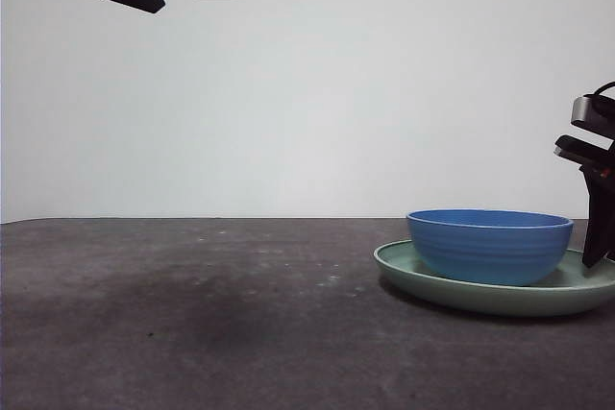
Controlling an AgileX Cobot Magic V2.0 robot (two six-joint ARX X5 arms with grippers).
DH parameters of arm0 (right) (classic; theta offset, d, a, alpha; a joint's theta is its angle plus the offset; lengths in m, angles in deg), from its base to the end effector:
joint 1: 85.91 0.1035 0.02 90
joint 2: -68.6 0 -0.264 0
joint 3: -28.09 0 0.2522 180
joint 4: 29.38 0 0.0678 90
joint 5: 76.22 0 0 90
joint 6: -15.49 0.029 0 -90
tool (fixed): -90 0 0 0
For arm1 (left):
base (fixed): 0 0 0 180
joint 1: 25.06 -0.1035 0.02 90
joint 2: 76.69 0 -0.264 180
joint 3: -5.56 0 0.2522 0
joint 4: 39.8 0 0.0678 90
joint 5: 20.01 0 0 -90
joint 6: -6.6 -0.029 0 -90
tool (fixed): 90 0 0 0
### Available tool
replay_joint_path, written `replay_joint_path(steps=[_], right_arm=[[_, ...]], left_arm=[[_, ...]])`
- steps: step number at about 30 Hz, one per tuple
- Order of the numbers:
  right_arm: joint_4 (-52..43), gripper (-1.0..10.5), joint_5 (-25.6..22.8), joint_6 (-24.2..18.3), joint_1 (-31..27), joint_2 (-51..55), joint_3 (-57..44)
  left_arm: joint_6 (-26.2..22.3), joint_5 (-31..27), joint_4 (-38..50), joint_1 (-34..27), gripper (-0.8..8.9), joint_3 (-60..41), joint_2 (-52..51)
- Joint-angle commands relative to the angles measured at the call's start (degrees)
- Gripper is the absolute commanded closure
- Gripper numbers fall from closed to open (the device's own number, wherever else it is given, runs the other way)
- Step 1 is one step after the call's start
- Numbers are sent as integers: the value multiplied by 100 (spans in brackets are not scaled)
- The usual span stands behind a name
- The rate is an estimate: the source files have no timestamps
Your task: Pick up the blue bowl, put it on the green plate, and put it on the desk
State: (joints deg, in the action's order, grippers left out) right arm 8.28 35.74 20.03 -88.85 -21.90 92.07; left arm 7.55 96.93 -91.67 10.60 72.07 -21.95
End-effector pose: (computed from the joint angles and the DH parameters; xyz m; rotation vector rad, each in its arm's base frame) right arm 0.2894 -0.0040 0.1696 0.3130 1.1114 0.2531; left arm 0.1436 -0.1192 0.3102 0.0416 0.7411 -1.0396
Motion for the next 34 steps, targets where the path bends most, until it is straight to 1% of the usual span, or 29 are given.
replay_joint_path(steps=[1, 3, 11, 13, 18, 21, 30, 34], right_arm=[[-28, 904, 15, -59, 13, -92, 105], [-28, 932, 15, -59, 13, -92, 105], [-39, 932, 35, -46, 0, -87, 105], [-39, 932, 118, -15, -17, -74, 105], [-35, 932, 505, 155, -37, 105, 111], [-28, 932, 599, 245, -33, 330, 111], [-37, 932, 1106, 623, -17, 957, 114], [-61, 932, 1152, 800, 103, 1082, 116]], left_arm=[[-24, 13, 37, 35, 565, 52, 35], [-24, 13, 37, 35, 565, 52, 35], [-7, 13, 35, 35, 564, 52, 35], [-4, 13, 26, 35, 565, 52, 35], [-7, 13, -50, 35, 564, 52, 35], [-9, 13, -96, 35, 564, 52, 35], [-7, 13, -94, 35, 564, 52, 35], [-9, 13, -92, 35, 564, 52, 35]])
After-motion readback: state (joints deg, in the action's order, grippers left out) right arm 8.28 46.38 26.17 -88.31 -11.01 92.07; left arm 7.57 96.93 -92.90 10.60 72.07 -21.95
